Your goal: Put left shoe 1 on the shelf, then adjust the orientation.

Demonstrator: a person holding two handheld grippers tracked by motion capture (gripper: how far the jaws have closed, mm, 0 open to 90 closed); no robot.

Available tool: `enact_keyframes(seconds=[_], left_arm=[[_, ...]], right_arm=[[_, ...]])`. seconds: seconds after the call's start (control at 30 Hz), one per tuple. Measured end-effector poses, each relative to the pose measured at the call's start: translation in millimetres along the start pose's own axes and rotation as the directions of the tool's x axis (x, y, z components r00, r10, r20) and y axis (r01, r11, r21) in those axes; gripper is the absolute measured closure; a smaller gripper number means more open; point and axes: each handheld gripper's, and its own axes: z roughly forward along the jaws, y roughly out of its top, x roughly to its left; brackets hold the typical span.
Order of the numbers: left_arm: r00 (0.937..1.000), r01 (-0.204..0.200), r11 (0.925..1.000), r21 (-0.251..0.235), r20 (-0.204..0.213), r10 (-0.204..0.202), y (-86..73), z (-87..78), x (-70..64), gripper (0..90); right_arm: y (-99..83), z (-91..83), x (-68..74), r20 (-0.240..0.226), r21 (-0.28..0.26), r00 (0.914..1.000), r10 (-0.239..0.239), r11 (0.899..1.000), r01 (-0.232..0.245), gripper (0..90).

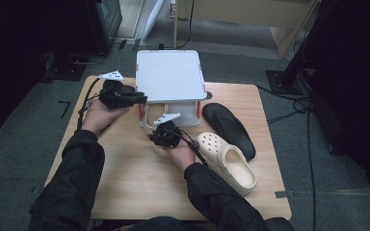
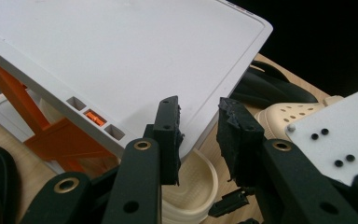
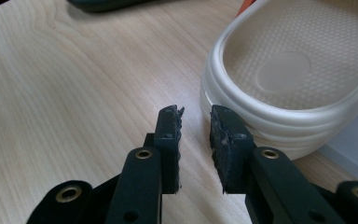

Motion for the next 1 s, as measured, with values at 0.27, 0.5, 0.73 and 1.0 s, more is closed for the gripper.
enact_keyframes(seconds=[0.27, 0.5, 0.73, 1.0], left_arm=[[1.0000, 0.001, 1.0000, -0.002, 0.001, -0.001, -0.1, 0.2, 0.0, 69.8], [1.0000, 0.000, 1.0000, -0.005, 0.002, 0.000, -0.7, -0.5, 1.1, 69.7], [1.0000, 0.005, 1.0000, -0.003, -0.003, -0.005, -0.4, -0.8, 0.4, 69.2], [0.9998, 0.022, 0.9997, -0.006, 0.001, -0.022, -0.4, -0.7, 0.2, 67.9]], right_arm=[[5.9, 6.9, -6.1, -0.004, -0.011, 0.9999, 0.013, 1.000, -0.013, 72.1], [9.4, 8.4, -6.2, -0.018, -0.021, 0.9993, 0.033, 0.999, -0.033, 70.7], [6.9, -16.7, 2.6, -0.067, -0.035, 0.9975, 0.023, 0.999, -0.026, 67.8], [-2.7, -55.8, 4.2, -0.104, -0.035, 0.9945, 0.011, 0.999, -0.014, 66.0]])
